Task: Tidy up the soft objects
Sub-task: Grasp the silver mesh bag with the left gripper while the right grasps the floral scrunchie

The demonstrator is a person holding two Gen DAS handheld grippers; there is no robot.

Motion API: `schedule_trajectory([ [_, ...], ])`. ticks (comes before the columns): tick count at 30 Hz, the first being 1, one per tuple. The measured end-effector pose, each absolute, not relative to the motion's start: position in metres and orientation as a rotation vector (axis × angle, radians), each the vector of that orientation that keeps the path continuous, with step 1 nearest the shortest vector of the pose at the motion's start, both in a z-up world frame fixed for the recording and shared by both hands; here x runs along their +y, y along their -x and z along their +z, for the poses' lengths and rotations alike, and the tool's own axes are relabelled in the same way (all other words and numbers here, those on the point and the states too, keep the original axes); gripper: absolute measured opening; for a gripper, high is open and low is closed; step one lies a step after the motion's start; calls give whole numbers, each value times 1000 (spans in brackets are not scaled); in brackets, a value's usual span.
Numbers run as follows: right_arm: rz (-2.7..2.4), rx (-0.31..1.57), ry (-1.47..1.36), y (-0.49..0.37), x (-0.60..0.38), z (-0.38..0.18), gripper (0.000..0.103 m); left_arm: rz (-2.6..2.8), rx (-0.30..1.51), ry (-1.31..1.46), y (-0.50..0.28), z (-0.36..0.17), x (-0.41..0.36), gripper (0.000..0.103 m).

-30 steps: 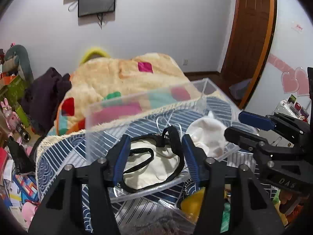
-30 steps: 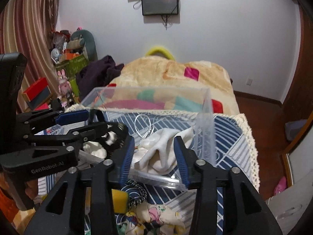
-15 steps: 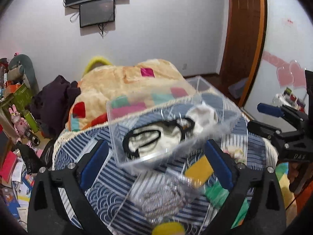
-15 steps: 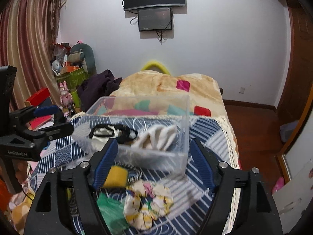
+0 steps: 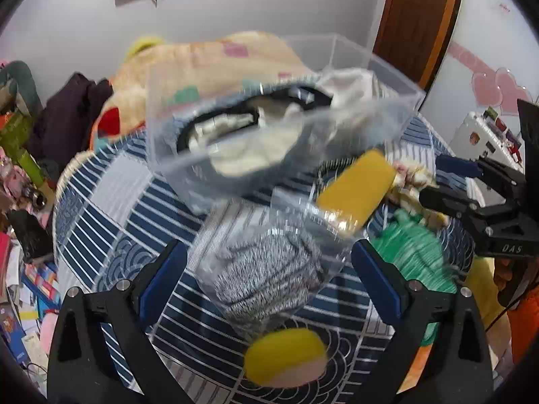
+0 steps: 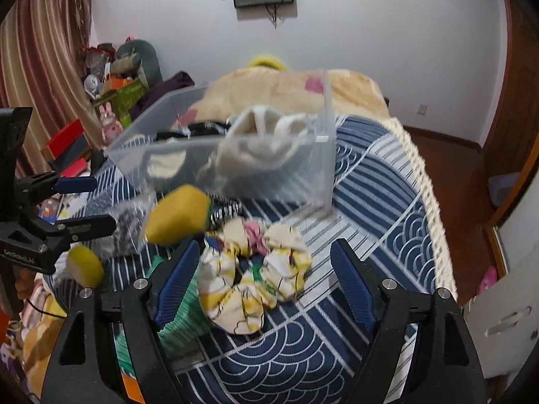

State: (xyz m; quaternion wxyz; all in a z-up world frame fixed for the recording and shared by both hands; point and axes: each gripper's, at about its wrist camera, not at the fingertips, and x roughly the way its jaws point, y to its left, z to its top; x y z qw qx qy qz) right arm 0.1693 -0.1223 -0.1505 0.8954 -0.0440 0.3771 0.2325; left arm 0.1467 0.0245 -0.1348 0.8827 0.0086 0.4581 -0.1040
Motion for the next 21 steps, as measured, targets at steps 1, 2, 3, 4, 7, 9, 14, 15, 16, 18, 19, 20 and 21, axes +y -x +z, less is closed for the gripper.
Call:
schedule_trajectory([
  [1, 481, 792, 90, -170, -122, -153, 78, -221, 967, -9, -148, -138, 24, 99],
  [2, 484, 804, 85, -172, -122, -156, 78, -228, 984, 3, -148, -143, 25, 99],
  [3, 488, 817, 77, -173, -123, -159, 78, -231, 994, 13, -149, -147, 25, 99],
  [4, 491, 826, 71, -174, -123, -160, 77, -231, 999, 18, -149, -149, 25, 99],
  [7, 507, 841, 58, -174, -125, -164, 65, -227, 992, 36, -148, -154, 26, 90],
  [9, 526, 839, 50, -172, -125, -163, 55, -234, 995, 54, -148, -156, 27, 79],
  [14, 542, 833, 44, -168, -127, -160, 25, -249, 960, 76, -140, -152, 30, 62],
  [15, 541, 827, 39, -166, -129, -159, 24, -250, 952, 72, -138, -150, 30, 59],
  [16, 541, 823, 36, -168, -130, -158, 21, -252, 940, 65, -135, -148, 29, 58],
  [18, 536, 805, 25, -163, -134, -154, 19, -257, 917, 51, -132, -143, 28, 53],
  [19, 533, 797, 22, -163, -136, -152, 18, -254, 901, 39, -128, -139, 27, 53],
  [20, 531, 785, 19, -160, -138, -149, 18, -252, 888, 31, -126, -136, 26, 52],
  [21, 529, 772, 14, -158, -140, -145, 18, -251, 877, 26, -123, -134, 27, 52],
])
